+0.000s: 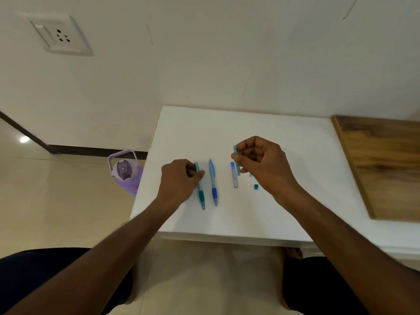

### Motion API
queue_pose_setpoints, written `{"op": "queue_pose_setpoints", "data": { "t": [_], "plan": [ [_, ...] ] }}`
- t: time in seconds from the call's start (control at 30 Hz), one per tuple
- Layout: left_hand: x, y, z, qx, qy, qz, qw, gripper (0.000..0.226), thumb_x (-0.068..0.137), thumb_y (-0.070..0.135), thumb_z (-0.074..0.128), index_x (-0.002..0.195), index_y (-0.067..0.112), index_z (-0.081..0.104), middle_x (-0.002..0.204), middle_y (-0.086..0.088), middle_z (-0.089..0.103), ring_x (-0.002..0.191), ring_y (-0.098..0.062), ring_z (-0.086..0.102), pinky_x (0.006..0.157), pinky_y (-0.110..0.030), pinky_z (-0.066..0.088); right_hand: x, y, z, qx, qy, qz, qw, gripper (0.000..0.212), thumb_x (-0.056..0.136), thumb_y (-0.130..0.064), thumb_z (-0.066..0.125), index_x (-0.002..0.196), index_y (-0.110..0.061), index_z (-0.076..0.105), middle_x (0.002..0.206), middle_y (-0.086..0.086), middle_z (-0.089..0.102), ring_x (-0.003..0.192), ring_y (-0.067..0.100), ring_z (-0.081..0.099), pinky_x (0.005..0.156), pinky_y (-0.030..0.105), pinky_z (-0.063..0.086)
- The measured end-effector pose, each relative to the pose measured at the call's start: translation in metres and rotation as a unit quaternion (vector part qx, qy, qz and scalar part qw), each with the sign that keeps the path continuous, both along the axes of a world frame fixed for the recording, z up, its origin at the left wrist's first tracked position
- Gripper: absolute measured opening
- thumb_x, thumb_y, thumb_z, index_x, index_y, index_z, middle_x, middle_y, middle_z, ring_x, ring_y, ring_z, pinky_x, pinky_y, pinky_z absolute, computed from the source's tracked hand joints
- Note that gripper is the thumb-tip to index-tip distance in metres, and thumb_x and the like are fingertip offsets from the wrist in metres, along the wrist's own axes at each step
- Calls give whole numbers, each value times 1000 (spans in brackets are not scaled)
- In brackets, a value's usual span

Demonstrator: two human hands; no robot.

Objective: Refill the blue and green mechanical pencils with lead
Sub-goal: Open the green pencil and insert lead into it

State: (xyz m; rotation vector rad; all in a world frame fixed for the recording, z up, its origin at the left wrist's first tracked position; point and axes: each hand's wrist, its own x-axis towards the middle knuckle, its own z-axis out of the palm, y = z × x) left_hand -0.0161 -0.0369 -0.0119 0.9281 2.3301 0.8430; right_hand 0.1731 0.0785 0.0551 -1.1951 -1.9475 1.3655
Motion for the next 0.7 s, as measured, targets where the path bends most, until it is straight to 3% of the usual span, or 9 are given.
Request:
{"op": "queue_pose_setpoints", "data": {
  "t": [0.13,0.37,0.43,0.47,0.5,0.57,0.6,0.63,0.7],
  "plan": [
    [-2,2,-5,-12,8,-4,1000,47,83,44,86,117,17,69,84,7,72,71,-8,67,84,-22,52,0,-3,0,23,-16,8,1000,11,91,-25,80,100,-28,74,95,-11,78,91,15,75,83,39,66],
    [-3,5,-3,-44,1,8,999,50,81,57,82,109,19,65,78,9,67,67,-8,62,69,-17,44,-2,-9,3,38,-27,21,999,13,91,-23,81,102,-24,75,94,-11,77,88,13,75,82,36,66],
    [-1,8,7,-13,-13,36,999,51,86,66,72,109,22,63,85,11,67,72,-6,64,66,-14,44,-3,-11,4,42,-26,24,999,14,91,-24,81,103,-24,75,94,-12,77,87,11,74,81,30,65],
    [0,12,15,38,-72,67,994,52,89,69,65,108,21,65,90,10,71,78,-8,69,69,-15,49,-3,-13,4,48,-25,25,998,13,90,-25,81,102,-26,75,93,-14,77,86,8,73,79,25,64],
    [3,15,23,107,-205,111,966,57,94,71,57,109,18,69,97,4,77,86,-12,75,76,-21,56,-4,-15,5,56,-25,28,998,13,90,-26,82,101,-28,74,91,-16,76,85,5,73,77,20,62],
    [11,18,42,237,-514,140,812,74,99,74,44,121,10,73,116,-8,80,108,-23,78,95,-34,59,-5,-23,6,86,-25,38,995,13,89,-27,82,100,-27,75,90,-18,75,85,4,72,73,16,61],
    [14,18,47,276,-607,121,736,84,99,77,37,130,7,70,126,-12,76,118,-26,74,104,-38,55,-6,-28,7,110,-25,47,992,13,89,-26,82,100,-26,75,89,-18,75,84,5,72,72,15,60],
    [19,18,50,301,-657,96,685,93,97,80,32,138,4,64,136,-14,71,127,-28,69,112,-41,50,-7,-33,8,138,-25,59,988,13,89,-27,82,99,-25,75,88,-18,74,84,6,71,71,13,59],
    [28,19,53,329,-702,58,629,105,94,86,24,149,1,54,149,-18,61,140,-30,59,124,-43,38,-9,-42,11,188,-23,79,979,13,88,-31,82,96,-23,75,86,-18,72,82,6,69,71,9,54]
  ]
}}
